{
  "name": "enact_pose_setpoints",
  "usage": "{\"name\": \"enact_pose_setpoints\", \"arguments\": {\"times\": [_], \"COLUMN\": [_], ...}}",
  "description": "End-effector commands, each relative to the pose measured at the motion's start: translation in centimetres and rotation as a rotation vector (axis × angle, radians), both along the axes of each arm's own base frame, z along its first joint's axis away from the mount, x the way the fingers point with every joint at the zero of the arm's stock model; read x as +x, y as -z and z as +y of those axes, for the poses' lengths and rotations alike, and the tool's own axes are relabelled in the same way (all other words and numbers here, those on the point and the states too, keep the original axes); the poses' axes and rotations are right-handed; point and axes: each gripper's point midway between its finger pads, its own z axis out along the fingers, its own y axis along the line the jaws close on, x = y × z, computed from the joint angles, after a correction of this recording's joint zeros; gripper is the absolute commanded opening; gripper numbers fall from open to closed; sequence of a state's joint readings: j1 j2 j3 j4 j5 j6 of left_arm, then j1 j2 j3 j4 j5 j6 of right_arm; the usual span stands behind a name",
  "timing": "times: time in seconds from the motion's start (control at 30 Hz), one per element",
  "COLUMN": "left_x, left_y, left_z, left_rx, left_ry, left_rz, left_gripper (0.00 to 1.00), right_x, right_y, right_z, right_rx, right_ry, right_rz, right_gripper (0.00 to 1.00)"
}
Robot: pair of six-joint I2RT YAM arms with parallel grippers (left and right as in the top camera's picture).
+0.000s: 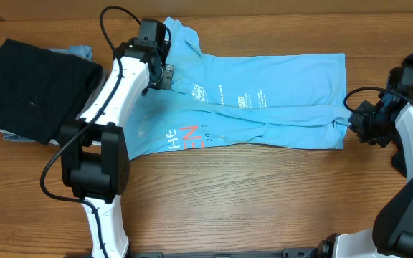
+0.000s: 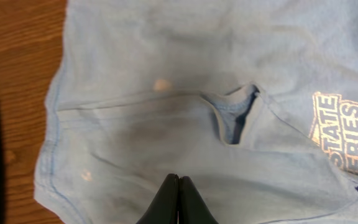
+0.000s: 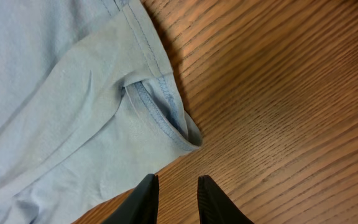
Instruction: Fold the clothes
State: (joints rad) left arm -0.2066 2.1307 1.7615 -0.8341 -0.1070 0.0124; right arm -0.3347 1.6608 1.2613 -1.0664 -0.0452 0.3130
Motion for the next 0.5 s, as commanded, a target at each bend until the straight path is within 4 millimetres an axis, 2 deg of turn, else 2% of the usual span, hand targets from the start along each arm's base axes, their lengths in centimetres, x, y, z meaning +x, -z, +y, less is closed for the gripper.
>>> {"name": "enact_pose_setpoints", "arguments": {"times": [0.0, 0.23, 0.3, 0.47], "left_x": [0.0, -0.8, -0.6, 0.8], "left_y": [1.3, 6.0, 6.7, 6.2], "left_z": [-1.1, -2.0, -2.5, -5.4], "left_rx": [-0.041, -0.041, -0.047, -0.132], "left_ry": [-0.018, -0.001, 0.008, 0.059], "left_rz": [0.028, 0.125, 0.126, 0.060], "left_gripper": [0.04, 0.04, 0.04, 0.06], "right_x": [0.1, 0.1, 0.1, 0.1], "right_y": [0.1, 0.1, 0.1, 0.1], "right_z": [-0.1, -0.1, -0.1, -0.1], "right_rx": [0.002, 0.002, 0.002, 0.002], "right_ry": [0.002, 0.002, 0.002, 0.002], "right_rz": [0.002, 0.002, 0.001, 0.001], "right_gripper": [0.25, 0.25, 0.25, 0.25]}}
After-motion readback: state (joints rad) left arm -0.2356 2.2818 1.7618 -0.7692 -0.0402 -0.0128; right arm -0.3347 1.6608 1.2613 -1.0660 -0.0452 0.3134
